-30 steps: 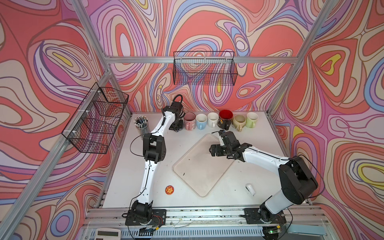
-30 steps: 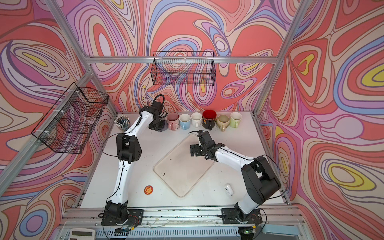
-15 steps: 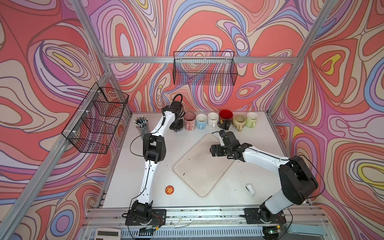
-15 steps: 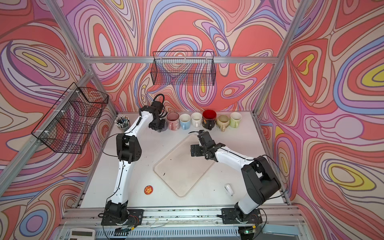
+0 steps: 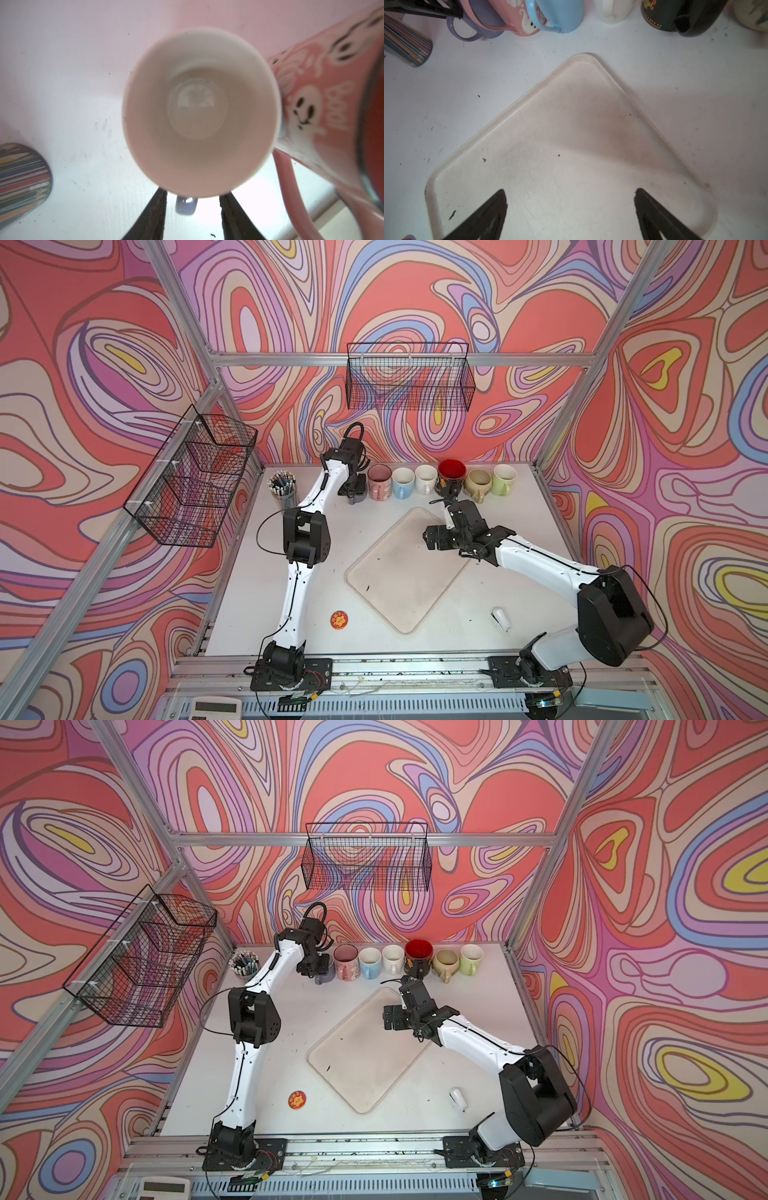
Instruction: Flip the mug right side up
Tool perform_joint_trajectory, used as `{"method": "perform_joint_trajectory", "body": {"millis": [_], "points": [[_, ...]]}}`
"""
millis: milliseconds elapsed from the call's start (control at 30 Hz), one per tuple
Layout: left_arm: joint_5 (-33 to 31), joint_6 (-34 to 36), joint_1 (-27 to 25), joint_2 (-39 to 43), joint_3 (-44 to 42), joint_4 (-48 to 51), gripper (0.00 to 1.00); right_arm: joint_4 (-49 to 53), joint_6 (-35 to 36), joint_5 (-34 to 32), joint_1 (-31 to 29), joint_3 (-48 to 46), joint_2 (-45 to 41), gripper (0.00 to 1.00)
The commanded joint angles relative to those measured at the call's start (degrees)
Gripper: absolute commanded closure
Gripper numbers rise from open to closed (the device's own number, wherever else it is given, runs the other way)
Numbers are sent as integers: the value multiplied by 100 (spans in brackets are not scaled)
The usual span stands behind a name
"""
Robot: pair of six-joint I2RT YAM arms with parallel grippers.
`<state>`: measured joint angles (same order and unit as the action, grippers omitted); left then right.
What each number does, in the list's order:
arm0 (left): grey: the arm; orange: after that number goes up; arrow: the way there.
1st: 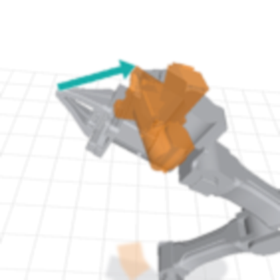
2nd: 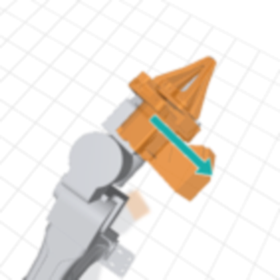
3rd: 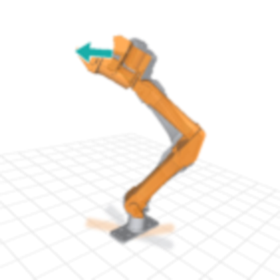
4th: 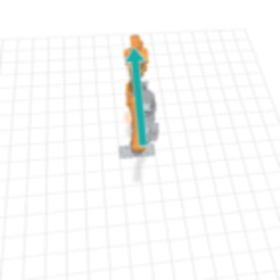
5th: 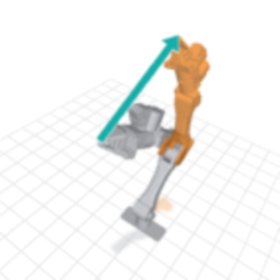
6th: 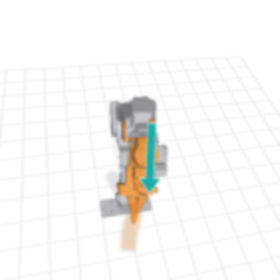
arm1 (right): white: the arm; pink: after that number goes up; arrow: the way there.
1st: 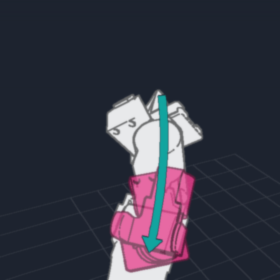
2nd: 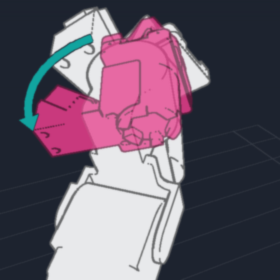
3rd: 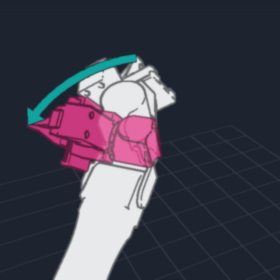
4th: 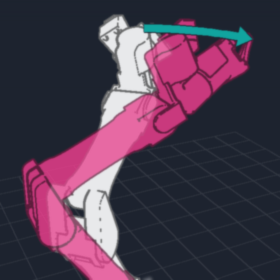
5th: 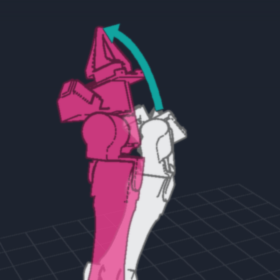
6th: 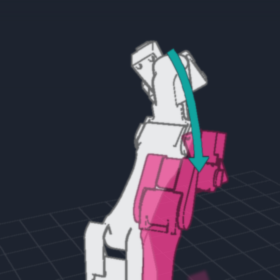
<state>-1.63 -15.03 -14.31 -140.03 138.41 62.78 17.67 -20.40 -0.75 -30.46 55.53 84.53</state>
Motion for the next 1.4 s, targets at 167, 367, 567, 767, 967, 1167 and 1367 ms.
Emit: {"method": "perform_joint_trajectory", "body": {"millis": [167,367,567,767,967,1167,1367], "points": [[25,-166,-96,2014,-1624,-862,47,41,-49,-547,-12,-190,-980,2],[159,-352,-179,3624,-3546,-1820,29,148,0,-818,-11,-616,-1573,2],[81,-707,-212,5253,-5758,-2768,18,277,-301,-1720,-12,-980,-2012,2],[-818,-1038,-213,6861,-7538,-3275,12,-722,-373,-2609,-13,-1895,-2770,2],[-1853,-981,-208,7737,-8671,-3834,10,-2131,165,-3577,-12,-2687,-2690,2],[-2440,-299,-88,7762,-9644,-5532,0,-3190,871,-4910,4,-2548,-1405,2],[-1952,-264,632,7067,-9559,-5619,0,-5381,2249,-4976,139,-2577,-415,2]]}}
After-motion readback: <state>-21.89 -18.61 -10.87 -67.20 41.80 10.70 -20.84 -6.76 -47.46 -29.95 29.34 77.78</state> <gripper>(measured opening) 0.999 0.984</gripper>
